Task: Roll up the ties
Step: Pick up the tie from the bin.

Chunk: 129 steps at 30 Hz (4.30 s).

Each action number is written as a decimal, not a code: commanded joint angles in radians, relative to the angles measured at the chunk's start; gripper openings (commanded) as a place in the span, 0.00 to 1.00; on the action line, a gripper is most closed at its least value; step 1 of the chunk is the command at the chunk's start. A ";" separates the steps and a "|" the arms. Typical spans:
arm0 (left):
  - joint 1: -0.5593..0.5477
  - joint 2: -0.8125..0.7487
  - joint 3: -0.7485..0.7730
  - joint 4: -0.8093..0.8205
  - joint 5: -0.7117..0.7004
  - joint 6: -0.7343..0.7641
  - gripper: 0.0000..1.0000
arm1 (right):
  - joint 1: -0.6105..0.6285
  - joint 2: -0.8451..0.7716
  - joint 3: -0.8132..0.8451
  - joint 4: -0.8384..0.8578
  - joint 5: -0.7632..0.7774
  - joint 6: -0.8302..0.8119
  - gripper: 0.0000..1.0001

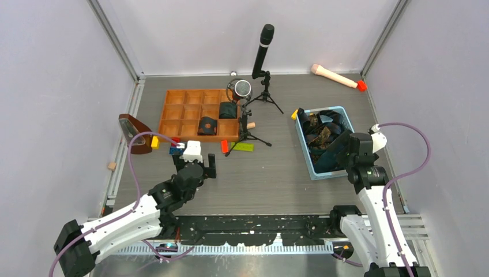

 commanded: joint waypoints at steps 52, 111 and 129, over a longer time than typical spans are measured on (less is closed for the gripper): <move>0.005 -0.052 -0.008 0.084 0.013 0.070 0.99 | -0.002 0.884 0.372 0.212 -0.091 0.020 0.54; 0.005 -0.065 -0.012 0.088 0.009 0.072 0.99 | -0.002 0.432 1.211 0.046 -0.373 -0.148 0.00; 0.005 -0.191 0.127 -0.042 0.092 0.039 0.99 | 0.120 0.649 1.599 -0.107 -0.613 -0.133 0.01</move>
